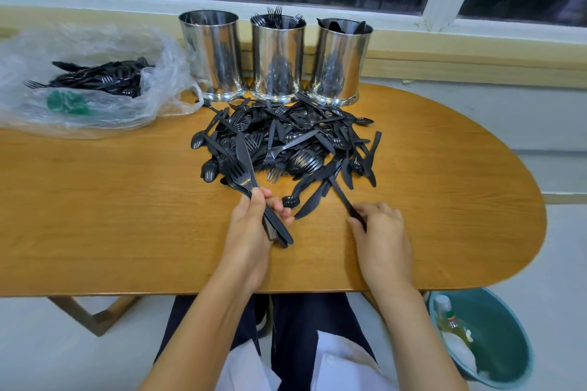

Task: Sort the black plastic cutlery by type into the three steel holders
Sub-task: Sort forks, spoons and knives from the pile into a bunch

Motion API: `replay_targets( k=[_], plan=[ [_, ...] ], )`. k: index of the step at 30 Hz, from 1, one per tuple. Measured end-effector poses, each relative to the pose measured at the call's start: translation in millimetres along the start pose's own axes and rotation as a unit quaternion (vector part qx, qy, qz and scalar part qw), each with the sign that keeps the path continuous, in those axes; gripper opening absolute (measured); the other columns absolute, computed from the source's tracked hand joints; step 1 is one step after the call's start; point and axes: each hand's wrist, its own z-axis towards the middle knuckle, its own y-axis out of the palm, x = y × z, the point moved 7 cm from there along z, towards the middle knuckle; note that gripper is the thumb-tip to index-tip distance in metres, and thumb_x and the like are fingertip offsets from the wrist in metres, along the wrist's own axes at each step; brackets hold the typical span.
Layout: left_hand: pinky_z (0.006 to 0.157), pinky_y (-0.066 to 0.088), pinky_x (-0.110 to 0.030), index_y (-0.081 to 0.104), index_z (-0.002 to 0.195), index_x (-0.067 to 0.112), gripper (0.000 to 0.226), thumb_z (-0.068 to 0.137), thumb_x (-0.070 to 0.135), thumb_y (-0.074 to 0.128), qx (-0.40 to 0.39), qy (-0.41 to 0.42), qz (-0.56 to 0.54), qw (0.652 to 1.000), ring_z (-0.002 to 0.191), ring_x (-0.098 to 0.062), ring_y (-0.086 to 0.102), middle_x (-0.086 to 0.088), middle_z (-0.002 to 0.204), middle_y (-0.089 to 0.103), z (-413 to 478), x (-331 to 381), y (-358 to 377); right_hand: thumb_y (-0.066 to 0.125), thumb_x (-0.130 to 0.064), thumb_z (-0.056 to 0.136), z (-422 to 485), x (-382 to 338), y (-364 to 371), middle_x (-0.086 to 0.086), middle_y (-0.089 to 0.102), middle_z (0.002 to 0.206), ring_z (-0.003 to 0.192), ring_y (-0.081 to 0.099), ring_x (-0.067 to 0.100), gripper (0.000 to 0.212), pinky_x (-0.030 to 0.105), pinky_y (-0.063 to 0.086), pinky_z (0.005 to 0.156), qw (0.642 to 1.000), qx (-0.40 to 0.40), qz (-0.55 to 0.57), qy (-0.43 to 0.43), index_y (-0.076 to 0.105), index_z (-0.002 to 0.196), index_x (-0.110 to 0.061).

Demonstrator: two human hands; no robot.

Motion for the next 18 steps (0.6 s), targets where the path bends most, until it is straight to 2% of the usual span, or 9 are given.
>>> replay_targets(
  k=[3,6,11,14,16,18],
  plan=[
    [0.081,0.055,-0.04,0.05,0.093,0.014,0.027,0.105,0.031,0.033,-0.013,-0.006,-0.002,1.0,0.064,-0.015,0.057,0.001,0.071,0.053,-2,1,-1,0.059,-0.019,0.095,2,1,-3,-0.003,0.064,0.114,0.111,0.048,0.017,0.032,0.025,0.036,0.072,1.0,0.017,-0.003,0.011,0.059,0.127,-0.02],
    [0.068,0.053,-0.032,0.049,0.095,0.014,0.025,0.106,0.03,0.033,-0.016,-0.012,-0.001,1.0,0.058,-0.012,0.051,0.002,0.069,0.05,-3,1,-3,0.059,-0.016,0.094,2,2,-5,0.0,0.067,0.11,0.107,0.052,0.022,0.031,0.03,0.039,0.071,0.999,0.033,-0.034,-0.004,0.061,0.125,-0.017],
    [0.053,0.043,-0.024,0.05,0.099,0.014,0.024,0.105,0.031,0.035,-0.029,-0.033,-0.01,0.999,0.052,-0.008,0.038,0.005,0.065,0.044,-2,-3,-2,0.058,-0.008,0.092,8,10,-10,0.005,0.07,0.107,0.1,0.057,0.023,0.028,0.037,0.044,0.081,0.997,0.056,-0.046,-0.031,0.066,0.119,-0.012],
    [0.051,0.04,-0.022,0.051,0.101,0.013,0.024,0.105,0.03,0.035,-0.041,-0.05,-0.027,0.998,0.05,-0.006,0.036,0.005,0.064,0.043,-3,-4,-1,0.055,-0.01,0.095,10,16,-17,-0.004,0.064,0.105,0.092,0.057,0.014,0.026,0.024,0.044,0.072,0.997,0.063,0.013,-0.035,0.067,0.116,-0.018],
    [0.051,0.041,-0.021,0.051,0.101,0.012,0.024,0.105,0.03,0.035,-0.05,-0.059,-0.033,0.997,0.05,-0.006,0.037,0.005,0.064,0.044,-2,-3,-1,0.057,-0.006,0.094,13,14,-27,-0.005,0.057,0.101,0.086,0.053,0.0,0.027,0.008,0.039,0.07,0.988,0.072,0.129,-0.038,0.069,0.115,-0.018],
    [0.054,0.045,-0.024,0.052,0.101,0.012,0.024,0.106,0.029,0.035,-0.057,-0.06,-0.024,0.996,0.051,-0.008,0.041,0.003,0.066,0.047,0,0,-4,0.058,-0.002,0.093,18,9,-37,-0.005,0.053,0.095,0.085,0.049,-0.008,0.029,0.003,0.037,0.071,0.971,0.054,0.23,-0.043,0.07,0.114,-0.018]
  ],
)
